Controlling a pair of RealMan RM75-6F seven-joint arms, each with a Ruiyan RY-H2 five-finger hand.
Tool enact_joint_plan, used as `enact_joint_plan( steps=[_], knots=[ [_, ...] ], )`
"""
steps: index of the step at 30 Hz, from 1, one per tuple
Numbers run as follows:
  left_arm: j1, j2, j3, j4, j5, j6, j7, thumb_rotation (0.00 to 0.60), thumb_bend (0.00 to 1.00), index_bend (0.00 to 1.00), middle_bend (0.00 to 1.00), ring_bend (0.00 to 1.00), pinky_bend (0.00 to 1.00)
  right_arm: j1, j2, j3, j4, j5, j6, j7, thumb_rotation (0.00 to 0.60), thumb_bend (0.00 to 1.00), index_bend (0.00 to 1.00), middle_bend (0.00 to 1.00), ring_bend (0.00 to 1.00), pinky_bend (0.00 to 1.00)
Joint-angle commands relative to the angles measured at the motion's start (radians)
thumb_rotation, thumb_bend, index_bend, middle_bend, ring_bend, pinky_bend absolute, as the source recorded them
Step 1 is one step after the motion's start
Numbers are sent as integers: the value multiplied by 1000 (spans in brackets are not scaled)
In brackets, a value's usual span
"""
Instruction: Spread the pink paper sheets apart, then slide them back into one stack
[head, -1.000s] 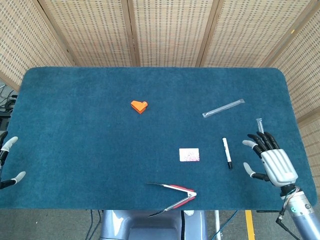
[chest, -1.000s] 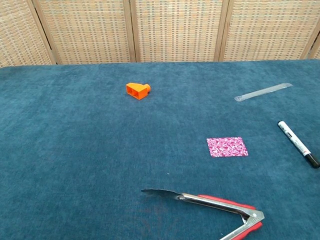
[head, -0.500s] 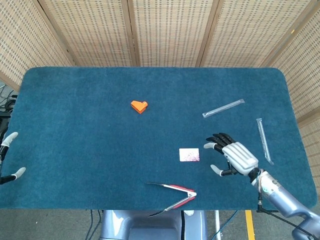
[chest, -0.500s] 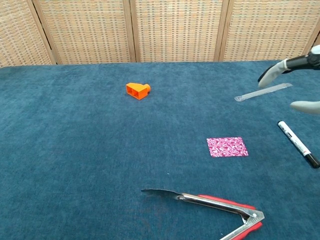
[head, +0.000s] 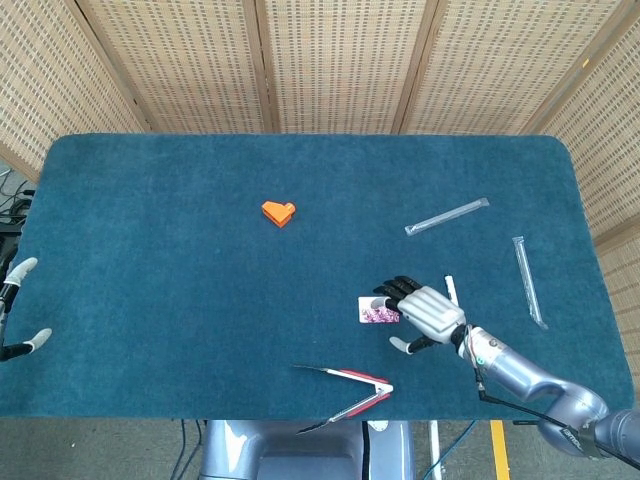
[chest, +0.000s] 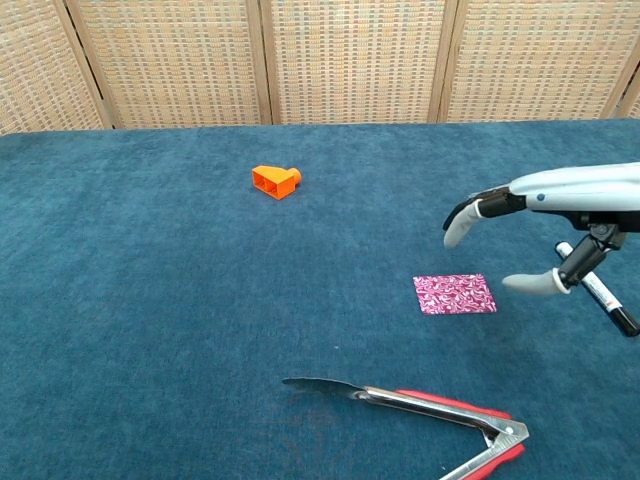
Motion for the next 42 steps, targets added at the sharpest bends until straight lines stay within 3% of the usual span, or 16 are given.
enact_joint_plan(
  steps=[1, 14, 42],
  knots=[
    [0, 0, 1, 0, -1, 0, 0, 600, 42, 115, 0, 0, 0, 11, -27, -15, 31, -4, -5, -30, 600, 467, 183, 100, 0, 0],
    [7, -4, 9, 12, -9, 3, -9, 600, 42, 115, 0, 0, 0, 27, -119, -74, 146, -4, -9, -143, 600, 466, 183, 100, 0, 0],
    [17, -16, 12, 41, -24, 11, -27, 600, 42, 115, 0, 0, 0, 53, -195, -135, 287, 20, 2, -143, 600, 466, 183, 100, 0, 0]
  ],
)
